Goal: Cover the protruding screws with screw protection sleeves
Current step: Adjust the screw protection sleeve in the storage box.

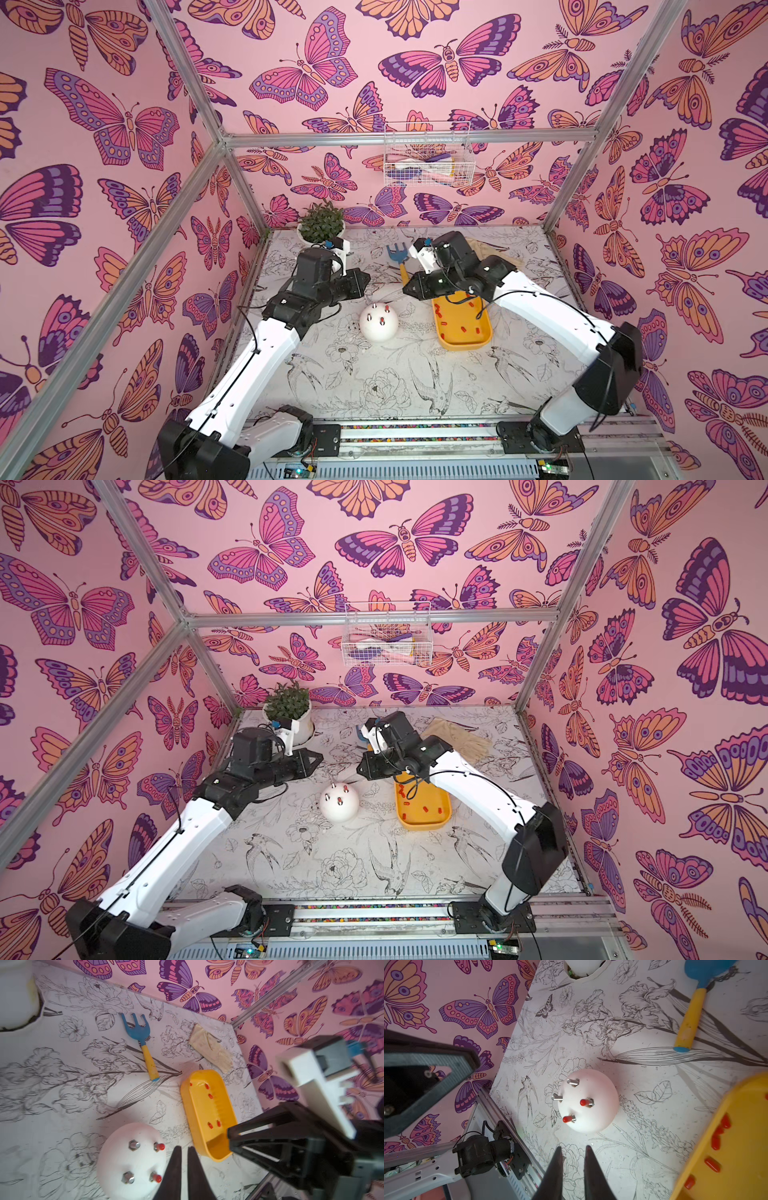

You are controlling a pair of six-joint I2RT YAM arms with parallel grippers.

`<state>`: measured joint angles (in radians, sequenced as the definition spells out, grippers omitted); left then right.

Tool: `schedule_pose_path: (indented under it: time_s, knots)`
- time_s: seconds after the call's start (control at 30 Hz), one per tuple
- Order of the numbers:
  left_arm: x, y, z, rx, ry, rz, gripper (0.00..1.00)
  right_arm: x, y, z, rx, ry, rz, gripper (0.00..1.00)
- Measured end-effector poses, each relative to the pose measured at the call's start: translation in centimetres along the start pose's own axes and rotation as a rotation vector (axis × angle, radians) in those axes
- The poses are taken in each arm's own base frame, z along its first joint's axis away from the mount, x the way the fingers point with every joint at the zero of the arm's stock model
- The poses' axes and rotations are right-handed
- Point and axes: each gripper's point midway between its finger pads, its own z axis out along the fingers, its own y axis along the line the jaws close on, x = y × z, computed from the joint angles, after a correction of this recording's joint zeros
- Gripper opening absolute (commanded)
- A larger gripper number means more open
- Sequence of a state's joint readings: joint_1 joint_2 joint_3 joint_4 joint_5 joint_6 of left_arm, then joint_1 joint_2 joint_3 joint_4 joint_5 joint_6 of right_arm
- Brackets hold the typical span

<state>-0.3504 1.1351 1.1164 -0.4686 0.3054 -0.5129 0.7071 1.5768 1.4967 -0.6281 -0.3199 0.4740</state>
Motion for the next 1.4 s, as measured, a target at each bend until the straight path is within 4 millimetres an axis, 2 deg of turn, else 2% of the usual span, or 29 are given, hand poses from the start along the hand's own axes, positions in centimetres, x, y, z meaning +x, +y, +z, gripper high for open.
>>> schedule_pose_path:
  time_s: [0.1,0.17,0.3,0.4,0.47,0.7,0.83,1.0,1.2,1.4]
  knots:
    - [-0.2,0.6,-1.0,-0.046,-0.002,0.025,0.36,0.6,-2.0,-1.8,0.080,-0.015,0.021,0.23]
    - [-0.1,1.2,-1.5,-0.073,-0.002,0.043,0.48,1.4,-3.8,-2.6,0.144,-0.010,0.045,0.23]
    - [-0.2,2.7,-2.5,-0.139,-0.012,0.065,0.71,3.7,-7.7,-3.6,0.280,0.026,0.093,0.23]
    - [-0.5,3.5,-3.1,-0.177,-0.029,0.091,0.90,5.0,-10.1,-4.2,0.382,0.051,0.113,0.24]
    - [-0.7,3.9,-3.5,-0.199,-0.039,0.110,0.98,5.3,-11.2,-4.6,0.436,0.056,0.120,0.24]
    - [-1.1,5.1,-3.8,-0.263,-0.054,0.158,1.00,5.0,-14.6,-6.1,0.569,0.036,0.149,0.25]
    - [-1.2,6.0,-4.0,-0.317,-0.064,0.179,1.00,5.0,-16.9,-6.1,0.632,0.058,0.152,0.26]
    - [-0.5,7.9,-4.5,-0.403,-0.071,0.188,1.00,5.2,-20.4,-4.3,0.701,0.160,0.142,0.25]
    - [-1.2,9.2,-6.0,-0.487,-0.126,0.207,1.00,5.4,-24.4,-1.4,0.754,0.279,0.130,0.25]
    - [-1.3,10.3,-6.5,-0.548,-0.138,0.220,1.00,5.5,-26.8,0.0,0.786,0.344,0.116,0.24]
